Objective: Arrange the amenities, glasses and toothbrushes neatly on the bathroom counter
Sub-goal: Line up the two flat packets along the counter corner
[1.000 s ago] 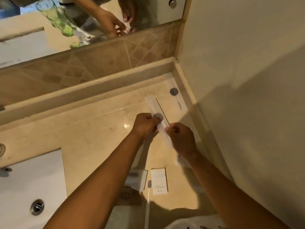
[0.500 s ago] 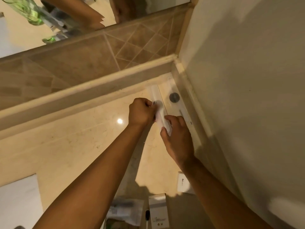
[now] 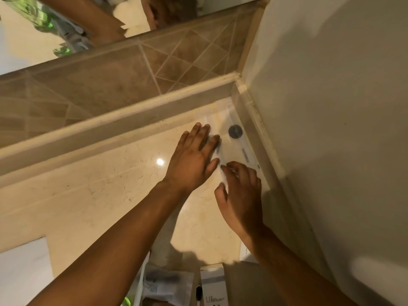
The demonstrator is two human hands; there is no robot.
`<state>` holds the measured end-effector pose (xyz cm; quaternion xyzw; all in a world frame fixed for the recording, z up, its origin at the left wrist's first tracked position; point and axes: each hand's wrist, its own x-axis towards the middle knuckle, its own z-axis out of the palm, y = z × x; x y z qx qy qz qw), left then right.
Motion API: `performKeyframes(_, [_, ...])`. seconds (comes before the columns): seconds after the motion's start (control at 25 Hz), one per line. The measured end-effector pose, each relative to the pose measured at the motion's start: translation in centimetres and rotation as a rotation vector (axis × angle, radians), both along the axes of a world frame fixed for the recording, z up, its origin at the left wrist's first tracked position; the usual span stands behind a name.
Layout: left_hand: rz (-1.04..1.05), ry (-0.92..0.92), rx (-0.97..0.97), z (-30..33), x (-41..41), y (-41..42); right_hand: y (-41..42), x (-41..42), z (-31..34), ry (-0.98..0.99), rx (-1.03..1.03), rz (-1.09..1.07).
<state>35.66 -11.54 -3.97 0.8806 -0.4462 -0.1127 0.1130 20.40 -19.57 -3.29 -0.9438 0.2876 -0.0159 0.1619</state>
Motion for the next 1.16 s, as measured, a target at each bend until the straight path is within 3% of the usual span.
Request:
performKeyframes(0.32, [0.041,0.024,0.082,-0.7,0.3,-0.4,0.8,-0.4,-0.9,0.082,0.001,0.058])
performKeyframes(1.16, [0.095,0.05,0.106,-0.7,0.4,-1.5,0.0,0.2,-1.1,0.039,0.039,0.034])
